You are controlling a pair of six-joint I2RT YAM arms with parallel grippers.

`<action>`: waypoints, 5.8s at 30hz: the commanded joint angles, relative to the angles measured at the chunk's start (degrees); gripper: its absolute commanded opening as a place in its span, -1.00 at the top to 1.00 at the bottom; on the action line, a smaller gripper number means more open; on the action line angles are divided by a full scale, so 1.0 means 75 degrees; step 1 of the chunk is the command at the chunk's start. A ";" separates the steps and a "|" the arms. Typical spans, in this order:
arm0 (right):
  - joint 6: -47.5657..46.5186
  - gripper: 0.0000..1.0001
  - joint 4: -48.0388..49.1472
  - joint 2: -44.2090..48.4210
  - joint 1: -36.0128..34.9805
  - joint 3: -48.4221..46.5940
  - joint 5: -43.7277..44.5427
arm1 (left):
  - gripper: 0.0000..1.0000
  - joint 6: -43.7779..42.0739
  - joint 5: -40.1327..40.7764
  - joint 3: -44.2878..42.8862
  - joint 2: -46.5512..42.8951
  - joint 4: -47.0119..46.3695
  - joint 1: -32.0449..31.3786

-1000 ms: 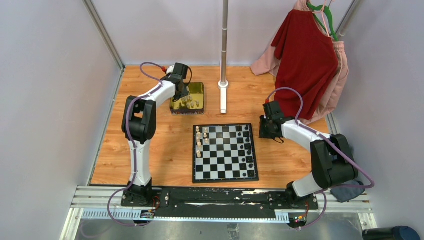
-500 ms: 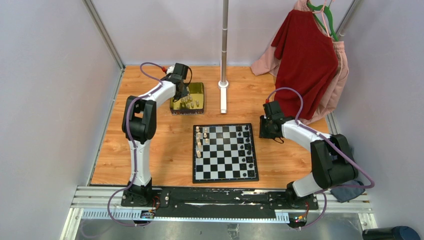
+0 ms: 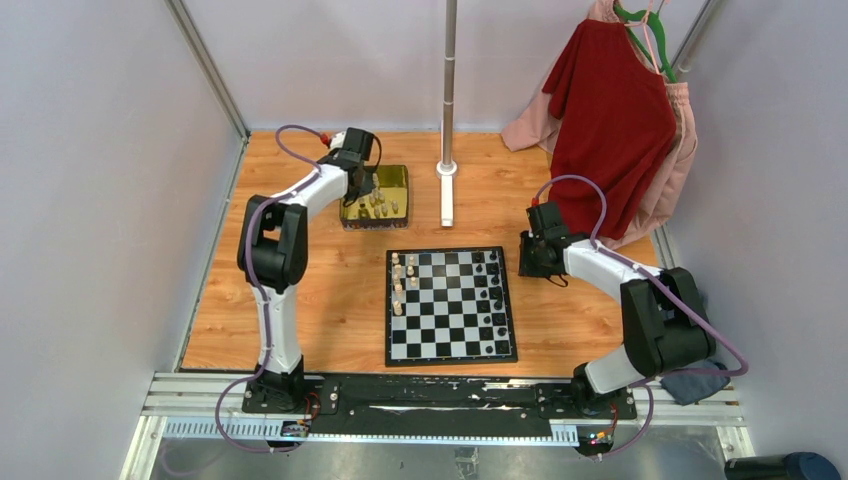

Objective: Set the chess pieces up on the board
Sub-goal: Pick up the chess piece from the storage box, then place the chess piece on the chessboard.

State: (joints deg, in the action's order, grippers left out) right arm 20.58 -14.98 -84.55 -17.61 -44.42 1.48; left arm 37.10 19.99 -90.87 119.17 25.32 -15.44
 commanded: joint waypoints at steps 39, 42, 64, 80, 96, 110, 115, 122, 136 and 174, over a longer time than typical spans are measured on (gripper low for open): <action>-0.0282 0.42 -0.0123 0.0663 0.0168 -0.0071 0.0657 | 0.98 0.0980 0.1101 0.4499 -0.9320 0.3108 -0.2936; -0.0284 0.42 -0.0120 0.0703 0.0168 -0.0059 0.0721 | 0.98 0.1016 0.1131 0.4499 -0.9337 0.3296 -0.3256; -0.0371 0.42 -0.0257 0.0924 0.0168 -0.0048 0.0859 | 0.99 0.1762 0.2377 0.4651 -0.7999 0.3409 -0.6312; -0.0368 0.42 -0.0322 0.0999 0.0168 0.0023 0.0839 | 1.00 0.1938 0.2515 0.4511 -0.7216 0.3379 -0.6944; -0.0367 0.42 -0.0305 0.0916 0.0168 0.0029 0.0894 | 1.00 0.2175 0.1937 0.4694 -0.6802 0.3363 -0.7633; -0.0376 0.42 -0.0333 0.0868 0.0166 0.0035 0.0974 | 1.00 0.2541 0.1636 0.5376 -0.6792 0.3365 -0.8225; -0.0390 0.42 -0.0345 0.0839 0.0168 0.0017 0.0988 | 1.00 0.2743 0.1700 0.5609 -0.6792 0.3325 -0.8509; -0.0388 0.42 -0.0358 0.0767 0.0168 -0.0011 0.0964 | 1.00 0.2828 0.1743 0.5970 -0.6906 0.2959 -0.8823; -0.0392 0.42 -0.0368 0.0810 0.0168 -0.0006 0.0931 | 1.00 0.2476 0.1590 0.6374 -0.6446 0.1857 -0.8886; -0.0406 0.42 -0.0358 0.0723 0.0168 -0.0007 0.0846 | 0.39 0.2553 0.1694 0.6461 -0.6223 0.1843 -0.8886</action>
State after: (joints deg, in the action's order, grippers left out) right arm 18.22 -16.29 -79.18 -16.99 -45.10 7.53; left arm 55.96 31.11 -41.28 72.29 39.18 -81.58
